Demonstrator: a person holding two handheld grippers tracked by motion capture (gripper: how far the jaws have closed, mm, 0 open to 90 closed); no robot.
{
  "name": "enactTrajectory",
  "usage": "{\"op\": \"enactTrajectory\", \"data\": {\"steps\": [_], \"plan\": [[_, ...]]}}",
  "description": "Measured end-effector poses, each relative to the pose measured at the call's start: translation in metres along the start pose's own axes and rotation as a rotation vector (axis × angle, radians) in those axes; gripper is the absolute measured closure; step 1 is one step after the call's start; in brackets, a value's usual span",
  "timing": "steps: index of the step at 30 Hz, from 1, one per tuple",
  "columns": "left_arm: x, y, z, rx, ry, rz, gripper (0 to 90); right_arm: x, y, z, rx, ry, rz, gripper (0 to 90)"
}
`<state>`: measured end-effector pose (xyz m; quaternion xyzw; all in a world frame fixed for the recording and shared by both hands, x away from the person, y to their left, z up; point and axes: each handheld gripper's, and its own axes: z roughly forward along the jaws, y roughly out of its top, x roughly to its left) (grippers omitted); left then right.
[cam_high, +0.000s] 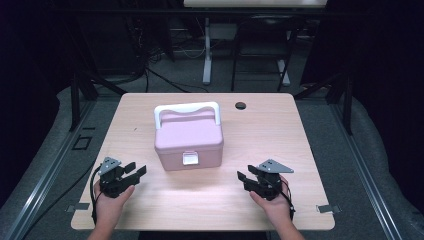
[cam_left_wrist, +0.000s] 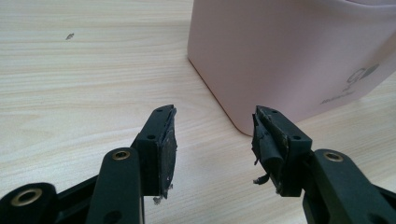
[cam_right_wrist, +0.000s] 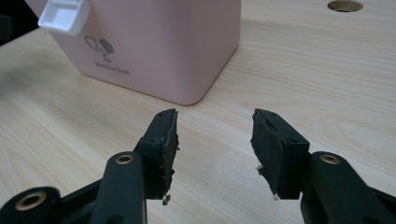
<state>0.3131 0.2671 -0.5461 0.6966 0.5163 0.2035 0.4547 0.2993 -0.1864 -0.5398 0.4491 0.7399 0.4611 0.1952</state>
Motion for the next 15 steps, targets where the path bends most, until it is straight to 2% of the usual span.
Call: {"op": "enactTrajectory", "data": {"steps": [2,4,6,8,10,12,15], "plan": [[-0.001,0.004,-0.001,-0.016,-0.005,-0.007,51.0,0.001,0.005,0.001,-0.001,-0.029,0.0,50.4],[-0.001,0.011,0.0,-0.009,0.028,-0.004,53.3,0.001,0.015,0.005,-0.003,-0.035,0.032,51.1],[0.0,0.02,0.005,-0.013,0.033,-0.019,55.9,0.0,0.027,0.013,0.002,-0.048,0.044,52.6],[0.0,0.026,0.01,-0.007,0.036,-0.02,58.8,-0.001,0.037,0.021,0.001,-0.08,0.023,55.5],[0.001,0.031,0.018,-0.018,0.034,-0.031,60.5,-0.004,0.049,0.033,0.002,-0.103,0.02,59.0],[0.002,0.035,0.026,-0.006,0.038,-0.029,63.4,-0.008,0.058,0.048,0.006,-0.125,0.027,64.4],[0.002,0.038,0.037,0.019,0.047,-0.022,67.5,-0.013,0.065,0.069,0.006,-0.114,0.059,70.9]]}}
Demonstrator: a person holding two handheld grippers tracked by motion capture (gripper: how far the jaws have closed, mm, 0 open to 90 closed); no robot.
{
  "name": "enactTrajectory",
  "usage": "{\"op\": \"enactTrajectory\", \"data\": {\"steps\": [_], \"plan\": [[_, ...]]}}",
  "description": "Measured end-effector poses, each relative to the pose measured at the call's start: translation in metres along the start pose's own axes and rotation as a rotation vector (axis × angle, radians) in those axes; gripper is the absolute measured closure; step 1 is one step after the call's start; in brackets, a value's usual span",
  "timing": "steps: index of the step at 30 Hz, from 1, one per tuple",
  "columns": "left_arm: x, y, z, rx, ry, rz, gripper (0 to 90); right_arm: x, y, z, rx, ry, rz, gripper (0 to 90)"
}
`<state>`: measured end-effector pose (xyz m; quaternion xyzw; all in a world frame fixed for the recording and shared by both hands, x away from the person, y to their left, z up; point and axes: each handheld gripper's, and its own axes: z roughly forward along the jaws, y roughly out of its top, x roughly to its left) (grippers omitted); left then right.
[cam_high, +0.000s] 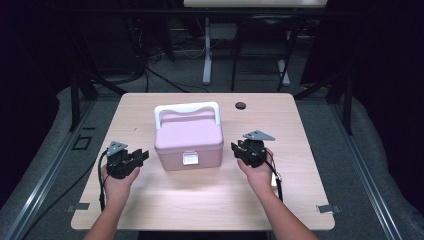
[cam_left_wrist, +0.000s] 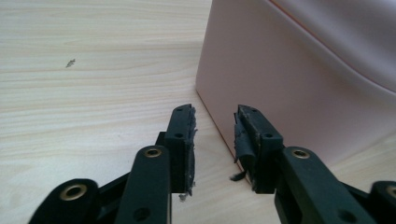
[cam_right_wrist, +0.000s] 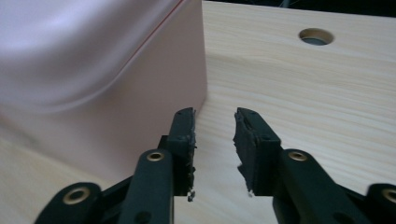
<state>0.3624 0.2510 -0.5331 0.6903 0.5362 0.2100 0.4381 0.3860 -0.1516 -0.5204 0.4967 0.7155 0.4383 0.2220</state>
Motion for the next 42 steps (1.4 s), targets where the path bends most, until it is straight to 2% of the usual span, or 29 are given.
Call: {"op": "enactTrajectory", "data": {"steps": [1,3,5,7,9,10,11,12,13,14,19,21,25,30,36,42], "plan": [[0.0,0.001,0.003,-0.001,0.002,-0.002,67.5,0.001,0.001,0.006,-0.006,-0.005,0.005,72.6],[-0.002,0.002,0.011,-0.009,-0.023,-0.006,66.0,0.001,0.003,0.014,-0.018,-0.017,0.002,73.6],[-0.006,0.003,0.014,0.004,-0.033,0.025,69.1,0.0,0.004,0.021,-0.024,-0.029,0.011,73.9],[-0.011,0.002,0.015,-0.012,-0.029,0.036,71.9,0.0,0.005,0.025,-0.026,-0.025,0.018,74.2],[-0.015,0.002,0.015,-0.025,-0.084,0.026,74.8,0.003,0.005,0.029,-0.03,-0.007,0.01,75.6],[-0.019,0.002,0.015,-0.027,-0.077,0.043,78.1,0.005,0.005,0.031,-0.03,0.01,0.007,75.5],[-0.022,0.003,0.014,-0.028,-0.062,0.065,80.1,0.009,0.005,0.032,-0.03,0.043,0.0,81.3],[-0.024,0.003,0.014,-0.028,-0.059,0.076,82.8,0.014,0.004,0.033,-0.029,0.038,-0.029,86.3],[-0.023,0.003,0.013,-0.013,-0.072,0.067,85.0,0.02,0.004,0.032,-0.035,0.009,-0.084,89.7],[-0.024,0.003,0.014,-0.02,-0.075,0.052,88.8,0.023,0.004,0.032,-0.032,-0.002,-0.102,89.9],[-0.028,0.005,0.012,0.001,-0.066,0.073,89.9,0.022,0.004,0.029,-0.013,0.019,-0.082,90.0],[-0.029,0.005,0.011,0.011,-0.06,0.076,90.0,0.024,0.004,0.026,0.0,0.011,-0.093,90.0],[-0.034,0.003,0.009,0.016,-0.076,0.084,90.0,0.027,0.002,0.017,0.028,-0.002,-0.119,90.0],[-0.051,-0.003,-0.002,0.046,-0.096,0.131,90.0,0.022,-0.006,-0.002,0.055,0.009,-0.103,90.0],[-0.072,-0.006,-0.011,0.099,-0.118,0.2,90.0,0.02,-0.02,-0.032,0.078,-0.021,-0.113,90.0],[-0.081,-0.014,-0.024,0.123,-0.15,0.182,90.0,0.023,-0.032,-0.055,0.097,-0.017,-0.113,90.0]]}}
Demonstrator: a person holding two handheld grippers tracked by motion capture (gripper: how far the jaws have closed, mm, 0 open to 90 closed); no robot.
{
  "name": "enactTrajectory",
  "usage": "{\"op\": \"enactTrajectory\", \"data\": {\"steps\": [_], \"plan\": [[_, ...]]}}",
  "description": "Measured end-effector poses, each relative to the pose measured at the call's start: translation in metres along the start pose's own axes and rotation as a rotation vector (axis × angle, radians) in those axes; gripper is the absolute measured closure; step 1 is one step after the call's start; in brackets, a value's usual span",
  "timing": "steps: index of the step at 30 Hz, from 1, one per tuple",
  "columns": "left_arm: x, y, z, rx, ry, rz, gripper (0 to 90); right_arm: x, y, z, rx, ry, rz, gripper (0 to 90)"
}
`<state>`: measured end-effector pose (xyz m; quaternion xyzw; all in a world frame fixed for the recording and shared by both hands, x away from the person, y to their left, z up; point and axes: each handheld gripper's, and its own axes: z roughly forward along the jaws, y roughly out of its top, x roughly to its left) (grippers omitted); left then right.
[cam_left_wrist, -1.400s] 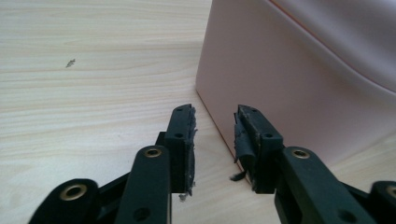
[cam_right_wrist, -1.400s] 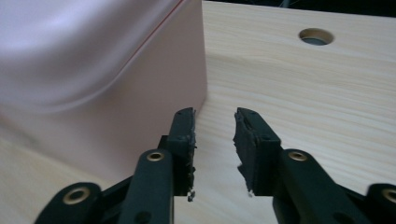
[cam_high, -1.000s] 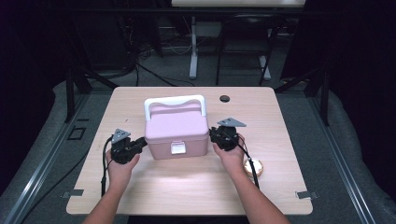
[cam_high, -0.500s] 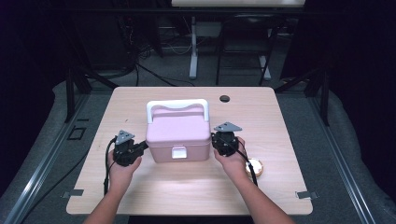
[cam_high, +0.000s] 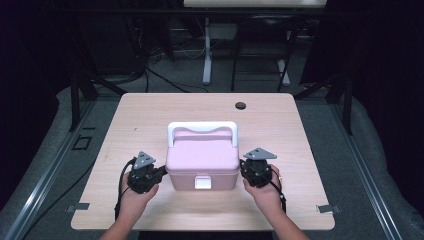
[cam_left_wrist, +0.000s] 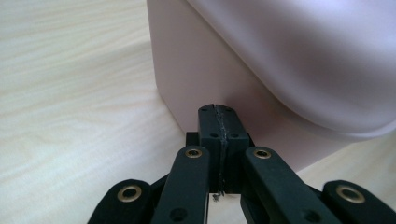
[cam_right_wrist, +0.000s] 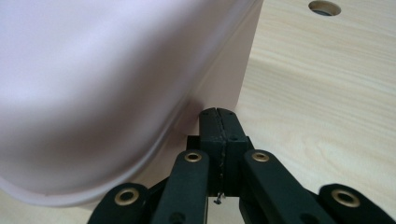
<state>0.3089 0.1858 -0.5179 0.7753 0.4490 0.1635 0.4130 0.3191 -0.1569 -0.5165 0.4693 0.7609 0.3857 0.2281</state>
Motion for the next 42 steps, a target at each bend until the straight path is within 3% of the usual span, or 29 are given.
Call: {"op": "enactTrajectory", "data": {"steps": [3,6,9,17,21,24,26,28,32,33,39,42], "plan": [[-0.003,-0.004,-0.006,0.015,-0.034,-0.015,90.0,0.003,-0.007,-0.012,0.015,0.018,-0.009,90.0],[-0.006,-0.009,-0.013,0.027,-0.064,-0.001,90.0,0.006,-0.013,-0.021,0.029,0.03,-0.01,90.0],[-0.013,-0.014,-0.018,0.028,-0.06,0.023,90.0,0.012,-0.017,-0.03,0.043,0.019,-0.023,90.0],[-0.026,-0.026,-0.032,0.037,-0.1,0.046,90.0,0.017,-0.031,-0.049,0.05,0.031,-0.011,90.0],[-0.028,-0.03,-0.036,0.034,-0.098,0.047,90.0,0.021,-0.035,-0.054,0.046,0.029,-0.027,90.0],[-0.026,-0.032,-0.036,0.02,-0.116,0.03,90.0,0.024,-0.04,-0.058,0.029,0.022,-0.04,90.0],[-0.021,-0.032,-0.034,0.01,-0.149,0.021,89.9,0.024,-0.043,-0.059,0.013,0.016,-0.058,90.0],[-0.017,-0.034,-0.032,-0.011,-0.169,-0.009,88.4,0.021,-0.045,-0.056,-0.01,-0.003,-0.081,84.4],[-0.011,-0.036,-0.032,-0.029,-0.186,-0.004,81.6,0.01,-0.047,-0.053,-0.014,0.05,-0.037,77.6],[-0.008,-0.037,-0.032,-0.027,-0.189,-0.019,79.8,0.008,-0.048,-0.052,-0.015,0.054,-0.028,77.5],[0.002,-0.035,-0.037,-0.034,-0.147,-0.022,70.2,-0.002,-0.047,-0.05,-0.001,0.055,-0.006,70.6],[0.005,-0.029,-0.04,-0.045,-0.143,-0.049,67.4,-0.008,-0.042,-0.052,0.001,0.068,-0.002,65.8]]}}
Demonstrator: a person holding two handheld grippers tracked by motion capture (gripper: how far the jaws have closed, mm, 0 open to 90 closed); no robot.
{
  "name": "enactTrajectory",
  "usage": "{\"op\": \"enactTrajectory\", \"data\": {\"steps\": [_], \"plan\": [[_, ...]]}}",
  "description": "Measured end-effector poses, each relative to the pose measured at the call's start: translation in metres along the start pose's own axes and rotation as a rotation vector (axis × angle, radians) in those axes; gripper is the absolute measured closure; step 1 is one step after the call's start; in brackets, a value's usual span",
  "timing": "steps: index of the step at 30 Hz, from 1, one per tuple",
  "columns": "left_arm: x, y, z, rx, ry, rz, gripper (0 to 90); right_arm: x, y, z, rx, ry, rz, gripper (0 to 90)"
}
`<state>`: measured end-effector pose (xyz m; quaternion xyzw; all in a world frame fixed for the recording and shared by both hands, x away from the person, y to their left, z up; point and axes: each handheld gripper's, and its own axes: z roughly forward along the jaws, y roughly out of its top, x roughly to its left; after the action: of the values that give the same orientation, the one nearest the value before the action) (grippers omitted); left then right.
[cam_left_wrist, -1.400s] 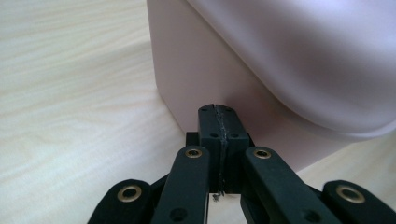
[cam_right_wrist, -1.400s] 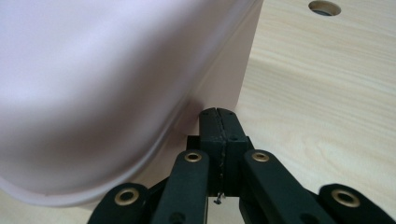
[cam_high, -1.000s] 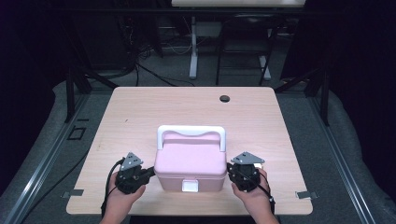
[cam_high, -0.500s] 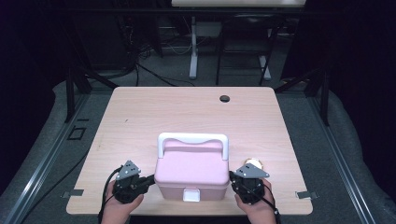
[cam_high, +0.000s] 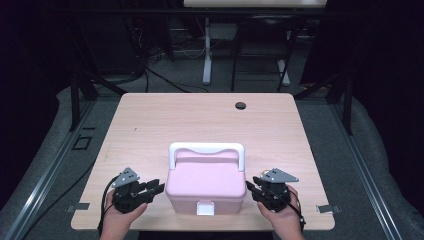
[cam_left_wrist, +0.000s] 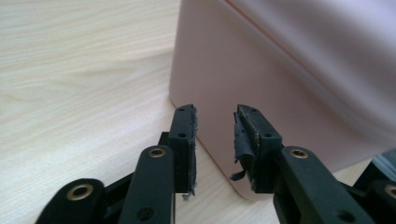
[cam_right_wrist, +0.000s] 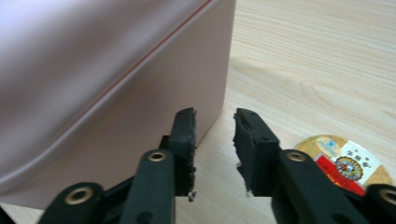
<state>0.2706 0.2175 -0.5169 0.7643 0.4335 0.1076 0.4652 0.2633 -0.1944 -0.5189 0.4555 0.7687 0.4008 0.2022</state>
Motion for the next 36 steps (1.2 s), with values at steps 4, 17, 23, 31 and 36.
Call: {"op": "enactTrajectory", "data": {"steps": [4,17,23,31,36], "plan": [[0.002,0.015,-0.001,0.019,-0.004,-0.011,63.5,-0.005,0.007,-0.002,0.014,0.014,0.007,63.4],[0.002,0.066,-0.004,0.018,-0.025,0.024,60.8,-0.016,0.046,-0.015,0.014,0.05,0.021,63.2],[-0.001,0.088,-0.012,0.018,-0.06,0.05,60.8,-0.017,0.072,-0.028,-0.03,0.075,0.003,61.1],[-0.006,0.108,-0.012,0.032,-0.097,0.073,58.2,-0.016,0.099,-0.037,-0.086,0.078,0.0,58.7],[-0.008,0.115,-0.008,0.049,-0.116,0.076,55.7,-0.018,0.112,-0.043,-0.103,0.107,0.013,58.0]]}}
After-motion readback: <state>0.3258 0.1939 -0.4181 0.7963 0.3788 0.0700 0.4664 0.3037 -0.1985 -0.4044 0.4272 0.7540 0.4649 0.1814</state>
